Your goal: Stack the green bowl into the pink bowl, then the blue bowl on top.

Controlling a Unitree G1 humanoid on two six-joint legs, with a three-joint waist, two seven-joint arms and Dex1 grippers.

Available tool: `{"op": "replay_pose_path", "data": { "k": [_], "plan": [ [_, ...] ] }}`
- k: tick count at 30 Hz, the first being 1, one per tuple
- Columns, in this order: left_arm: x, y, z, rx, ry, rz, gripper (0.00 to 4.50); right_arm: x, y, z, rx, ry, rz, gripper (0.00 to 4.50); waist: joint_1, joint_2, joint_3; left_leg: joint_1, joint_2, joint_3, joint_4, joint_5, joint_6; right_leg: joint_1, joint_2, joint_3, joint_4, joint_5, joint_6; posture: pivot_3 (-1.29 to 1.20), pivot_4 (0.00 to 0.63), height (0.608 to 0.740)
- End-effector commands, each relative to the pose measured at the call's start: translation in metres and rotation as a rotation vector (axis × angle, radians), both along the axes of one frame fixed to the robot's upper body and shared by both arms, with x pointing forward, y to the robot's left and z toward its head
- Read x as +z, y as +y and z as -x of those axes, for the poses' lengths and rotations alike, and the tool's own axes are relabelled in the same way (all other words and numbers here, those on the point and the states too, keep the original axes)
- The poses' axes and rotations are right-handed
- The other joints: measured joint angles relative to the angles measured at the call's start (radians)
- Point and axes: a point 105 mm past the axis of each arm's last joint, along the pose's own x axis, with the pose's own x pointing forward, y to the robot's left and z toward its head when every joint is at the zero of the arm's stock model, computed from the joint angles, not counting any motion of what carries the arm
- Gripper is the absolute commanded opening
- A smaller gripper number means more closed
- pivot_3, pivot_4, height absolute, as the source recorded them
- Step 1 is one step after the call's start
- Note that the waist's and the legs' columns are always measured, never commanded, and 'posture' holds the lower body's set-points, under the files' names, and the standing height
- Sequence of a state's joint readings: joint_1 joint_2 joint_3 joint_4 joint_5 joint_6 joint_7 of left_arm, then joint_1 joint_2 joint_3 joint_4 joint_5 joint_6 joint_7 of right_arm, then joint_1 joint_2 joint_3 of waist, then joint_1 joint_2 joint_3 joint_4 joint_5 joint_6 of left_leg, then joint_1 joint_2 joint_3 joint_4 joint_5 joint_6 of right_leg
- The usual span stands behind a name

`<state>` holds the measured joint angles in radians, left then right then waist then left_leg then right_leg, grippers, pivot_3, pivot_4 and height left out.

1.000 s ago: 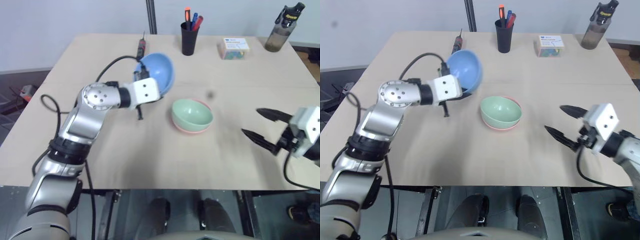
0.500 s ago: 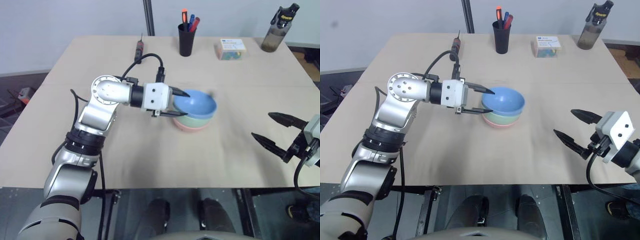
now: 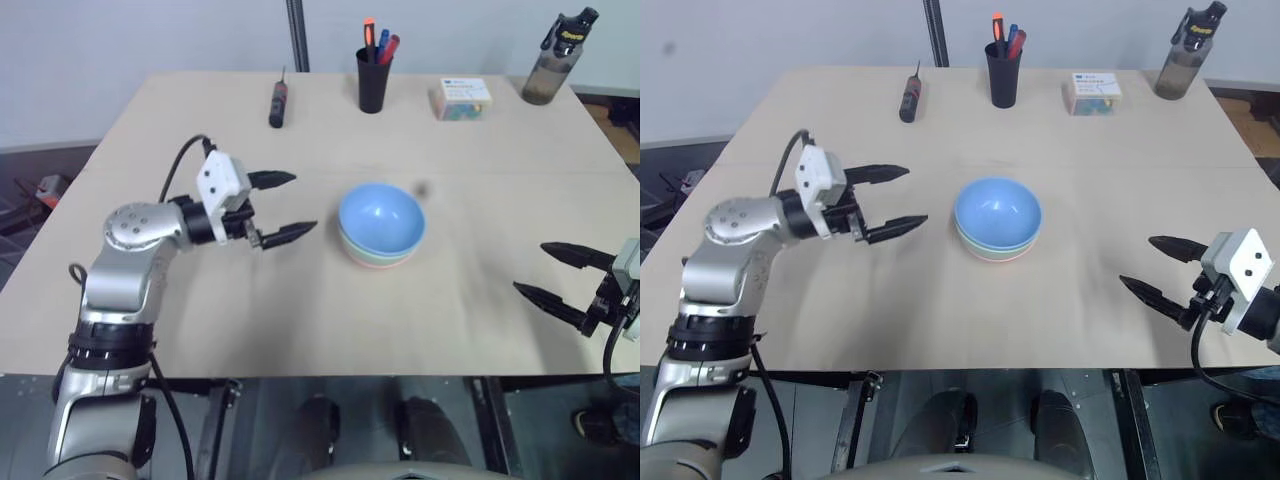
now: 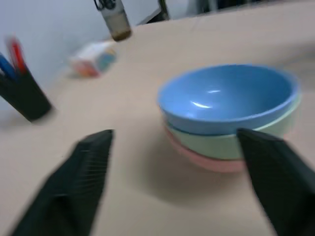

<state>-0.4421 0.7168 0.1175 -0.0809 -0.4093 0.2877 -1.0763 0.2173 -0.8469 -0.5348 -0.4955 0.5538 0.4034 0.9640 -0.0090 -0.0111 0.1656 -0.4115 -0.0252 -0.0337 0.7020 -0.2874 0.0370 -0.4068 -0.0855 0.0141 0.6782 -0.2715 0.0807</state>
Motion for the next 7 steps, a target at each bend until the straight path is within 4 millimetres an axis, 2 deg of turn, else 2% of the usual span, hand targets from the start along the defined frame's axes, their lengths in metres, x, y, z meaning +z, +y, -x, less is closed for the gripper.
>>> {"op": "replay_pose_path", "data": {
  "k": [1, 7],
  "plan": [
    [-0.003, 0.018, 0.012, 0.102, 0.024, -0.012, 4.49, 0.012, -0.008, 0.0, 0.003, -0.027, 0.022, 3.79, -0.001, 0.0, 0.0, 0.0, 0.0, 0.0, 0.0, 0.0, 0.0, 0.0, 0.0, 0.0, 0.0, 0.0, 0.0, 0.0, 0.15, 0.74],
    [-0.028, 0.033, 0.031, 0.164, 0.124, -0.046, 4.49, 0.013, -0.011, -0.004, 0.009, -0.011, 0.032, 3.79, 0.001, 0.0, 0.0, 0.003, 0.001, 0.0, 0.0, -0.002, 0.004, 0.003, 0.0, 0.0, -0.001, 0.0, 0.0, 0.0, 0.15, 0.74]
  ]
}}
